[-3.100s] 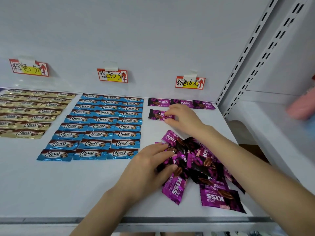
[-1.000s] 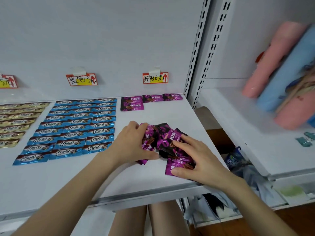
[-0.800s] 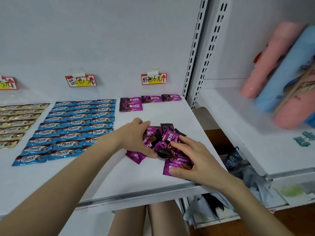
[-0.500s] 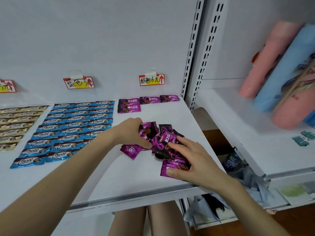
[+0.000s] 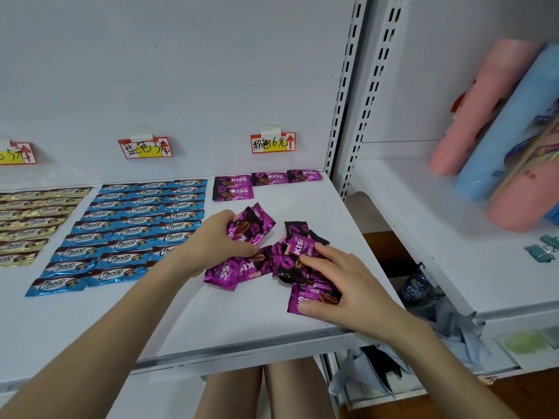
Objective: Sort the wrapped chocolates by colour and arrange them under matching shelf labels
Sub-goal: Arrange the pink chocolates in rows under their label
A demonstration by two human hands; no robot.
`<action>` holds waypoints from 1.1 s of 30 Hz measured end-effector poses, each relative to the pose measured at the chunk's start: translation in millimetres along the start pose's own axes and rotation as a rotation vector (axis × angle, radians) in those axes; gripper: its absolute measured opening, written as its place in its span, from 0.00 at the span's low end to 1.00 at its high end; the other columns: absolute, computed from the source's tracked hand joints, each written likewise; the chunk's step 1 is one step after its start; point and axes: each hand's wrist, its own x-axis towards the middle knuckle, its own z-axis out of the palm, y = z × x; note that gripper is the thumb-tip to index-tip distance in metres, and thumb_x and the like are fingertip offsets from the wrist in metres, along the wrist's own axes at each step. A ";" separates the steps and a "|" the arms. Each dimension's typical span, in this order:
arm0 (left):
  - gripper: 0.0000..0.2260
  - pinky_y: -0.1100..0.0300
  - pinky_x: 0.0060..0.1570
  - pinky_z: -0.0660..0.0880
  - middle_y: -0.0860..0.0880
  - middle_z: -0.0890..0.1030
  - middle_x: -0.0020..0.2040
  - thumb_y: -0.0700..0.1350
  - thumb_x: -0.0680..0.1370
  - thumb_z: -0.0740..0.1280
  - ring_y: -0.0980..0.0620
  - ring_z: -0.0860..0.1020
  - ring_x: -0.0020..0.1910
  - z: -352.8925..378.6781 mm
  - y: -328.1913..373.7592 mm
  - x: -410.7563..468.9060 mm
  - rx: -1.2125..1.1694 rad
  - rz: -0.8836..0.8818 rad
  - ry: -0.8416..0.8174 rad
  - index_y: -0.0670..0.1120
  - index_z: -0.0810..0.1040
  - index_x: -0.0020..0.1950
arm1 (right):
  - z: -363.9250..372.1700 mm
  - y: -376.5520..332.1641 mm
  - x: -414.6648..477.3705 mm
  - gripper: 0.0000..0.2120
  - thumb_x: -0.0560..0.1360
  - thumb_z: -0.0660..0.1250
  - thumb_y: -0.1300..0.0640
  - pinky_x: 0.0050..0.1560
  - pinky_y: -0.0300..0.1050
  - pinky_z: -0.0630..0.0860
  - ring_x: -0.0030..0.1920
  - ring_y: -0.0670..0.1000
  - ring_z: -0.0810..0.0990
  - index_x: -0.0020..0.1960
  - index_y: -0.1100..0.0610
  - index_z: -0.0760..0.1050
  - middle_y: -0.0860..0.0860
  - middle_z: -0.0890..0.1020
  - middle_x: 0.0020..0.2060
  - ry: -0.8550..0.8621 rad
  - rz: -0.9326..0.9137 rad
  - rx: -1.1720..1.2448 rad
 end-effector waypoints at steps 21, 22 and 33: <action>0.12 0.63 0.28 0.76 0.53 0.84 0.37 0.43 0.68 0.74 0.53 0.83 0.34 -23.7 -34.8 -65.9 -0.759 -0.016 0.392 0.51 0.75 0.47 | 1.0 -69.2 127.7 0.22 0.71 0.70 0.50 0.49 0.44 0.70 0.53 0.50 0.74 0.63 0.55 0.72 0.51 0.77 0.56 -0.410 -0.124 -0.230; 0.12 0.64 0.27 0.76 0.53 0.84 0.36 0.43 0.68 0.73 0.53 0.83 0.33 -24.8 -35.8 -67.8 -0.816 -0.027 0.385 0.50 0.75 0.48 | -0.1 -69.3 129.0 0.20 0.71 0.70 0.50 0.46 0.43 0.69 0.51 0.49 0.73 0.61 0.54 0.74 0.50 0.78 0.53 -0.423 -0.134 -0.232; 0.08 0.64 0.30 0.77 0.52 0.84 0.36 0.41 0.71 0.71 0.53 0.83 0.34 -19.1 -34.9 -61.2 -0.977 0.006 0.340 0.46 0.77 0.48 | -25.1 -48.5 147.0 0.17 0.70 0.70 0.66 0.35 0.35 0.77 0.43 0.45 0.78 0.53 0.53 0.68 0.50 0.75 0.48 0.175 0.184 0.622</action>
